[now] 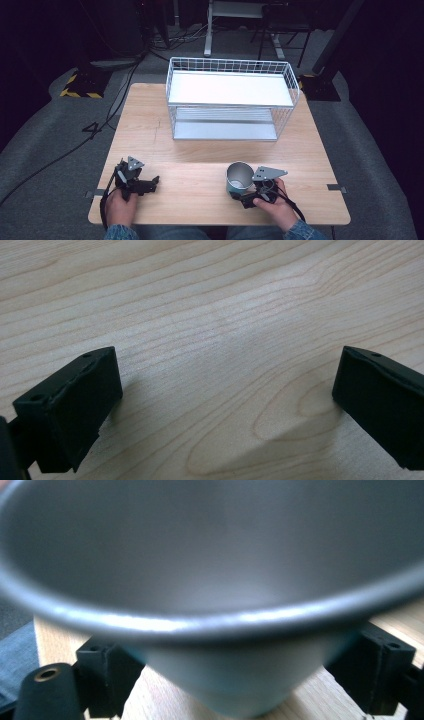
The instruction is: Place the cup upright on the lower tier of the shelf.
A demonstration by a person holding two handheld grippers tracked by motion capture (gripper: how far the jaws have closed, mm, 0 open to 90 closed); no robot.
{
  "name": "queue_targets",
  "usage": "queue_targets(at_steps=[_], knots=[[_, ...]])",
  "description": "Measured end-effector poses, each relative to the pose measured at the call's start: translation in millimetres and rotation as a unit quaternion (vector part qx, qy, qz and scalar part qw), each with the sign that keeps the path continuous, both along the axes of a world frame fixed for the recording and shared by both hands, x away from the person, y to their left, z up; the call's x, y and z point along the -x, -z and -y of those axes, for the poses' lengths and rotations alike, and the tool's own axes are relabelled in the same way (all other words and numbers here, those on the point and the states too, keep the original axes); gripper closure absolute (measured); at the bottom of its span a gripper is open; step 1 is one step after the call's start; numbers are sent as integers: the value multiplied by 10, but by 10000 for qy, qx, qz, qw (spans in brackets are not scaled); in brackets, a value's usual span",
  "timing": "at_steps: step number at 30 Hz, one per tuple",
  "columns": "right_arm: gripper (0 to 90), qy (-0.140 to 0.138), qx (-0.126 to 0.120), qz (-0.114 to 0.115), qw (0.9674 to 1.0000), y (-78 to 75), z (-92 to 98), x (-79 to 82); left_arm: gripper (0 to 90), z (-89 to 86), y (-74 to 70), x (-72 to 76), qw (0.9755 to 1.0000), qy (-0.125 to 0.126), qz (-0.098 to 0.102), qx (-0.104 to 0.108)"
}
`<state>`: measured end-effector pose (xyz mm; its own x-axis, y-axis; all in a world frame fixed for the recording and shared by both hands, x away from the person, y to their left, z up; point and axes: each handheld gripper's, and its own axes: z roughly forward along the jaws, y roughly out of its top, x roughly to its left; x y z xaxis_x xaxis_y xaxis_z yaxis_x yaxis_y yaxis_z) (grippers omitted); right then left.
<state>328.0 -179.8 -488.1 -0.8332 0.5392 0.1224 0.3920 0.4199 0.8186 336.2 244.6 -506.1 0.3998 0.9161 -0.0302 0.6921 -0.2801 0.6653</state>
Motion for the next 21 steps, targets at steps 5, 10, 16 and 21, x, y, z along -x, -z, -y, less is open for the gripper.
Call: queue_targets(at_steps=[5,10,16,21], knots=[[159,138,-10,40,9999,40,-57,-12,0,0,1,0,10000,3,3,4],[172,120,-6,121,9999,70,-88,-10,0,0,1,0,10000,3,4,6],[205,125,-45,174,9998,93,-86,-7,0,1,1,0,10000,-6,3,10],[210,168,-56,189,9997,94,-85,3,0,1,1,0,10000,-5,3,7]])
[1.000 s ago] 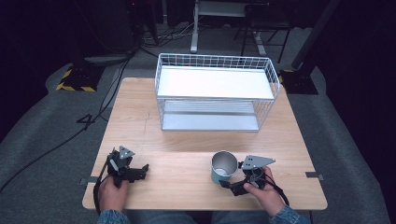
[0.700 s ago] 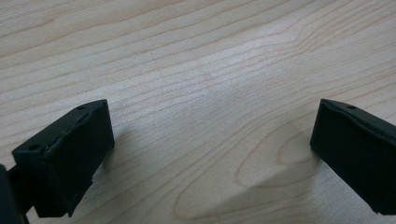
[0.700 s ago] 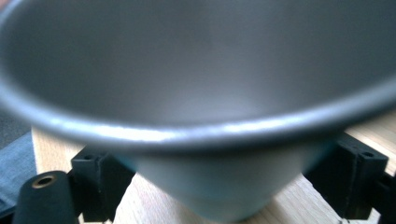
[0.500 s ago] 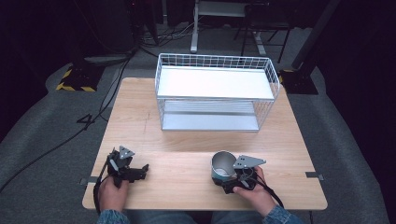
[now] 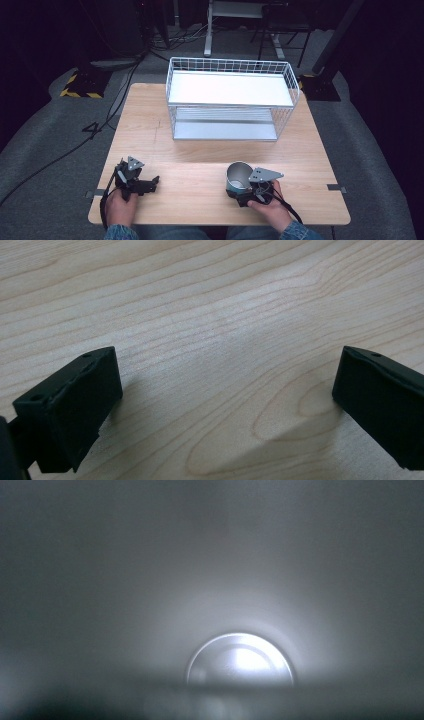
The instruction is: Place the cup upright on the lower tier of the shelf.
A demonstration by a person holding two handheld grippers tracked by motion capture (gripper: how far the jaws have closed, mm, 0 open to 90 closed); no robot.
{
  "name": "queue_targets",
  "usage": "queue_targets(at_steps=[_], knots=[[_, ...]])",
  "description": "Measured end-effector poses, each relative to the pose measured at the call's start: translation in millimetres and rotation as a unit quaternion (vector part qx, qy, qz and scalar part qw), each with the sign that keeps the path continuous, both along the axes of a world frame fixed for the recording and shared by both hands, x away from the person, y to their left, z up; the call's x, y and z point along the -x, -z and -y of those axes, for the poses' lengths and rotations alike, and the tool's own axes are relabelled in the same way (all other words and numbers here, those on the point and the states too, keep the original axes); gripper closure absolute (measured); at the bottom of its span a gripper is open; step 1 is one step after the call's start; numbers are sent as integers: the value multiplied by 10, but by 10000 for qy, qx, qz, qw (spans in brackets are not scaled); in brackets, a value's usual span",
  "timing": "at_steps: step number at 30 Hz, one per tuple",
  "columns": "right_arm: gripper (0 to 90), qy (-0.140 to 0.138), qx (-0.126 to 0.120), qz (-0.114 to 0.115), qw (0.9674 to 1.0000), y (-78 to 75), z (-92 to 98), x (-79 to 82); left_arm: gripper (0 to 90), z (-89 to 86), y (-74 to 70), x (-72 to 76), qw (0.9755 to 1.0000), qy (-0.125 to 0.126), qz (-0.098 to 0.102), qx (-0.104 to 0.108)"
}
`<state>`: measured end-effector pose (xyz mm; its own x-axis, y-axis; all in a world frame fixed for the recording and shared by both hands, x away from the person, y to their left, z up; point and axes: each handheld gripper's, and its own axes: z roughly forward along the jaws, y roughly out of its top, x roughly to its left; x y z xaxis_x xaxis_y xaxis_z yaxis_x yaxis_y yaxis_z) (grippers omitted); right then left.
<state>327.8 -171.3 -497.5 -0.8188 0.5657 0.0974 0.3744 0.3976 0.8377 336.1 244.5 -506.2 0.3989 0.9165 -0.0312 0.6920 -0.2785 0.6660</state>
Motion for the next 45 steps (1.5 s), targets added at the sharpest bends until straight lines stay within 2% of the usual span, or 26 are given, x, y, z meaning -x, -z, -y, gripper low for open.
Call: queue_targets(at_steps=[8,14,21,32,37,45], knots=[[214,0,-28,163,9999,-25,2,13,0,0,-1,0,10000,6,-2,-5],[215,-35,-106,191,9998,-92,-27,3,0,1,-1,0,10000,-5,-3,-4],[215,-90,-67,230,9997,-154,-80,-40,0,1,0,0,10000,-3,-2,-1],[215,-21,-110,218,9997,-364,-130,-269,0,0,0,0,10000,-1,2,4],[216,-2,-116,176,9998,-397,-162,-356,0,0,0,0,10000,0,0,0],[216,96,-176,94,9998,-457,-241,-584,0,-1,1,0,10000,6,1,0]])
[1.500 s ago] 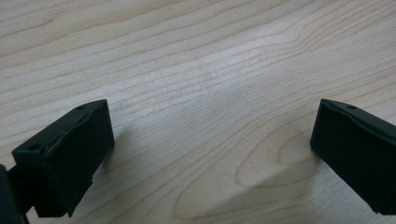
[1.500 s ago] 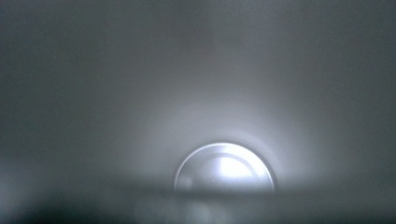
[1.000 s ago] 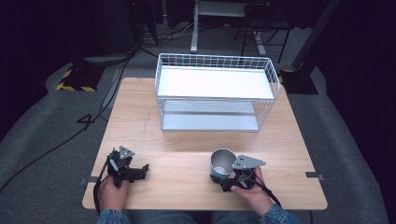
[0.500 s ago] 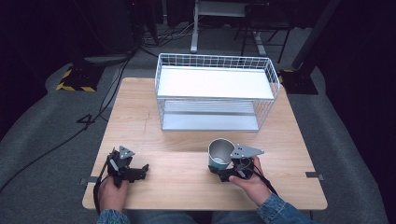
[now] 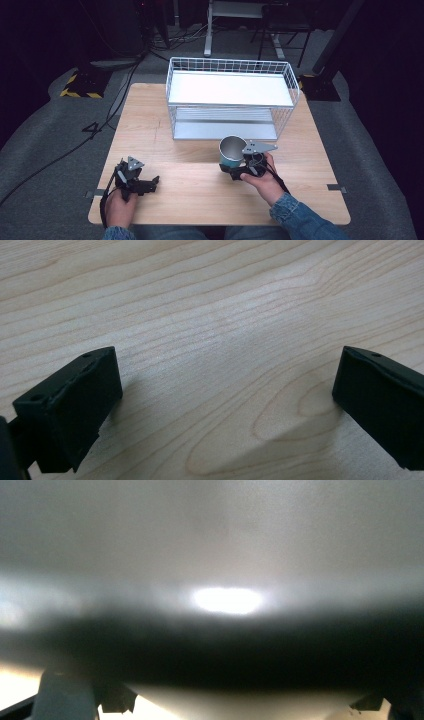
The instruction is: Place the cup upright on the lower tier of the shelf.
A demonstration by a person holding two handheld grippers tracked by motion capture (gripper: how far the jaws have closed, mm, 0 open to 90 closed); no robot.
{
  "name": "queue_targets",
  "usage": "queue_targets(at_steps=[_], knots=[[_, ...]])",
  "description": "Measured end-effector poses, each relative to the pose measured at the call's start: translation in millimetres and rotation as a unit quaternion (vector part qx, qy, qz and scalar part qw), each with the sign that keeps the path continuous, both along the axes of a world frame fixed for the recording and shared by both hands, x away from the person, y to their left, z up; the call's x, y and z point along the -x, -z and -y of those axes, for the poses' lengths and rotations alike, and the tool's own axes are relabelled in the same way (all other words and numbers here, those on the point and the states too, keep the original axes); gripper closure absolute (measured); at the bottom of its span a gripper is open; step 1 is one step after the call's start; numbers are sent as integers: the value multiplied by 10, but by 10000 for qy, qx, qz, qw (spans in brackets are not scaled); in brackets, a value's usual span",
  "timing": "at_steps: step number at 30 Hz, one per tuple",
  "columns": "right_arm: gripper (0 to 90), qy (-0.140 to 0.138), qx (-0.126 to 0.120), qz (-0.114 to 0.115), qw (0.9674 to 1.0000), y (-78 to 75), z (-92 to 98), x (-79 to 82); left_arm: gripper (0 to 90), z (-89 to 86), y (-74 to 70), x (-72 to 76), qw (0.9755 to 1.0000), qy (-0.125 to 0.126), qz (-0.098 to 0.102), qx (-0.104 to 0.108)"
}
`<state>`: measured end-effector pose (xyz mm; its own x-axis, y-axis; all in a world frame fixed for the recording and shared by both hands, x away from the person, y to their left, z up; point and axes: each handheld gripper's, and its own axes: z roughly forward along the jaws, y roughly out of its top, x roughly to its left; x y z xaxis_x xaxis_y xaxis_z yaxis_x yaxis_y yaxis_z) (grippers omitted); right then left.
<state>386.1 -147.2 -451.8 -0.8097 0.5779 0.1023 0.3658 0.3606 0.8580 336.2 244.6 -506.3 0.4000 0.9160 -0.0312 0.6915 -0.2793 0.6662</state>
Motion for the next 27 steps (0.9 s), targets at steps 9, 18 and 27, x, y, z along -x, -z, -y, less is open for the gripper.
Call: queue_targets(at_steps=[9,18,27], knots=[[215,271,28,3,9996,-39,-42,-288,0,0,-1,0,10000,-3,-2,-7],[216,592,39,-5,9982,-30,-59,-526,0,4,-2,-6,10000,-42,-1,-8],[216,1148,1,141,9933,-20,-62,-792,0,1,-2,-17,10000,-27,3,-20]])
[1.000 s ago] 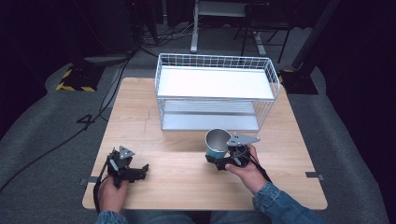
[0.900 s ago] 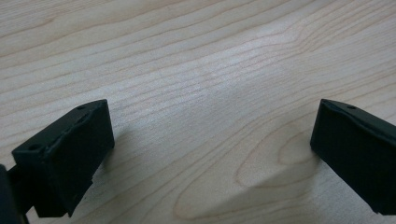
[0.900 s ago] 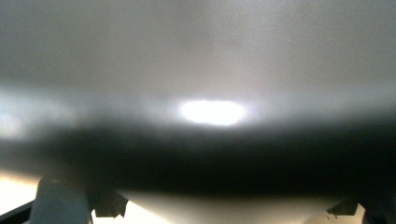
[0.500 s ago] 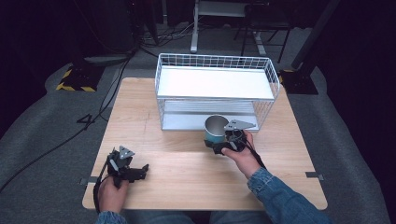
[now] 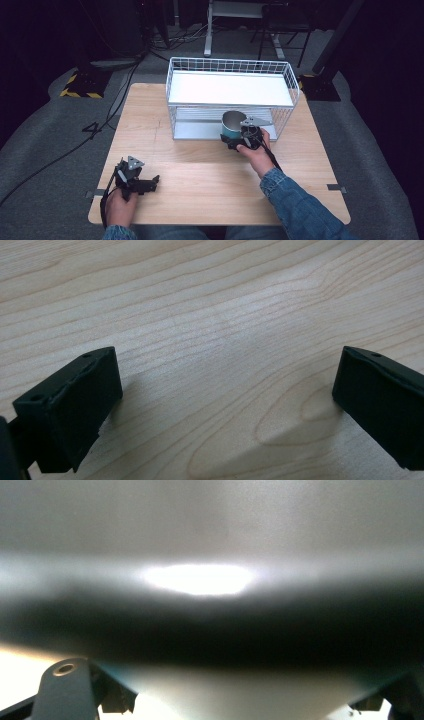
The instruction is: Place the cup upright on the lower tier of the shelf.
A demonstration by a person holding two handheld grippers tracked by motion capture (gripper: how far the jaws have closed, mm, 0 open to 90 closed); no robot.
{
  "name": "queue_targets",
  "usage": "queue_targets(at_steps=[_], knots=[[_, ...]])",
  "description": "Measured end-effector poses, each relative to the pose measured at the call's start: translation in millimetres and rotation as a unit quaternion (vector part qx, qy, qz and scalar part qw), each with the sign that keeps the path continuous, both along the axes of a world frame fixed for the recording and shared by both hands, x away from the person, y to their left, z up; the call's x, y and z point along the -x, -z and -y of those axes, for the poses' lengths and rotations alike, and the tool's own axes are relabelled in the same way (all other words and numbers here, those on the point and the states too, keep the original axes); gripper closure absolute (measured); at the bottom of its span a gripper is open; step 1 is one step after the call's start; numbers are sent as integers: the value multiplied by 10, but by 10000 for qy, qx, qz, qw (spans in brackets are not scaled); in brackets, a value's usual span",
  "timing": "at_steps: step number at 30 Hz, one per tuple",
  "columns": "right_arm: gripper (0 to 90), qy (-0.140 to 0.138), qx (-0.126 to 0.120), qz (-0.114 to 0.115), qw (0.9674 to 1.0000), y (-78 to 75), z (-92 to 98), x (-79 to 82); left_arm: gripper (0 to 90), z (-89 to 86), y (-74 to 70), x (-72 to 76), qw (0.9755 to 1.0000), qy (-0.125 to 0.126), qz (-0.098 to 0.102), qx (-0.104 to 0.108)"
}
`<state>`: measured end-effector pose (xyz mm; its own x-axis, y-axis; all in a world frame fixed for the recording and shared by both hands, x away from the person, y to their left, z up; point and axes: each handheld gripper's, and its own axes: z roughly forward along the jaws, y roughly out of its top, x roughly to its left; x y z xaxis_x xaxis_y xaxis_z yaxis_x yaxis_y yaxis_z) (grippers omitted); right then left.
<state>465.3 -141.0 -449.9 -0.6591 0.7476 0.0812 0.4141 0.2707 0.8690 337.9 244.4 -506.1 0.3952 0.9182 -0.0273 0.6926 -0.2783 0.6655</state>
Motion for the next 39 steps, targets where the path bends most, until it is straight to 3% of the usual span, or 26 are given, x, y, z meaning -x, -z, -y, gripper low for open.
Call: queue_targets(at_steps=[10,16,18,20,23,27,39], knots=[[215,470,40,202,9987,50,-12,-234,0,0,0,0,10000,2,0,-2],[215,576,32,261,9980,92,-30,-348,0,0,0,0,10000,1,0,-2],[215,695,50,492,9964,128,-49,-385,0,0,0,0,10000,3,0,-3],[215,714,52,516,9961,140,-57,-400,0,0,0,1,10000,-1,-5,1],[215,751,62,386,9964,171,-70,-436,0,0,0,0,10000,1,1,-2],[215,786,106,486,9957,190,-69,-477,0,0,0,1,10000,-1,-5,0],[214,1024,210,340,9939,303,-82,-661,0,0,-1,2,10000,-1,-9,-5]])
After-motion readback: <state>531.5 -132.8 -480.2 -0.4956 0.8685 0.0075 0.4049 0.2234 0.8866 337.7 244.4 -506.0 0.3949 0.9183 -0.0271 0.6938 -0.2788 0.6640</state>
